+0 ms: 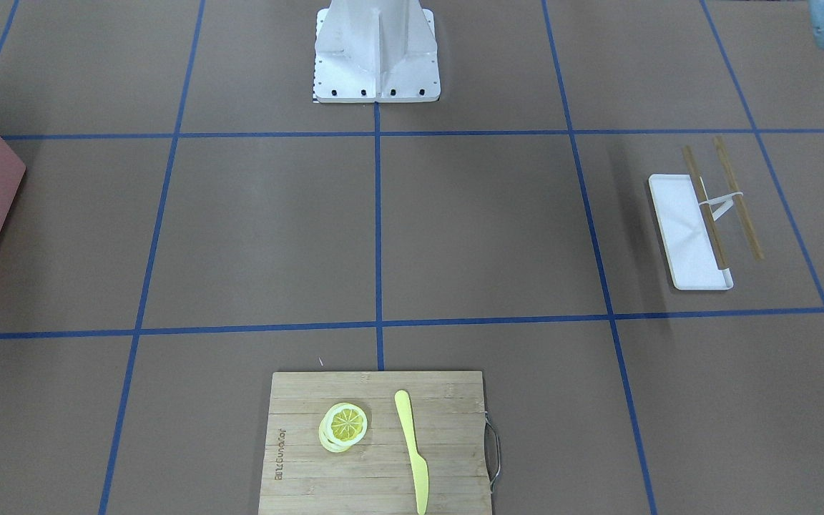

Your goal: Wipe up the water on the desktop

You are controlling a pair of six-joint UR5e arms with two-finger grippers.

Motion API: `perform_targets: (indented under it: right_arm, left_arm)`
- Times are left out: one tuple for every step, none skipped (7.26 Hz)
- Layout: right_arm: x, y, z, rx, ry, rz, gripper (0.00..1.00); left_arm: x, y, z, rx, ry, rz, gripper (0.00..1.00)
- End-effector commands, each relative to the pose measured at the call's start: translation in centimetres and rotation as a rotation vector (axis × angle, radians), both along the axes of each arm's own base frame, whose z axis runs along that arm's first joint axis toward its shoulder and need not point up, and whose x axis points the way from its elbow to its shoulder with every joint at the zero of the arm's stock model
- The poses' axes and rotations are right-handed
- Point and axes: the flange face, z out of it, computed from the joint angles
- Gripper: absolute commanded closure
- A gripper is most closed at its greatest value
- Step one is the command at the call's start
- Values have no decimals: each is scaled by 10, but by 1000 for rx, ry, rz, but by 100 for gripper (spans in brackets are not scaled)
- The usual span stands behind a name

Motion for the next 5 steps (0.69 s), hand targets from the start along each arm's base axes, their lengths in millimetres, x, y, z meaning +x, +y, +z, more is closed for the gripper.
perform_targets:
  right_arm:
    - [0, 12, 41, -26, -2, 7, 0]
    - [1, 11, 58, -62, -3, 12, 0]
    - [4, 12, 74, -101, -15, 21, 0]
    - [8, 13, 85, -132, -63, 41, 0]
    - [14, 15, 95, -154, -96, 61, 0]
  left_arm:
    - [-56, 47, 95, 46, -18, 197, 2]
    - [-59, 50, 127, 26, -18, 188, 2]
    - [-74, 54, 166, -19, -9, 156, 2]
    - [-89, 55, 180, -31, -6, 127, 2]
    - [-93, 57, 182, -51, -2, 97, 2]
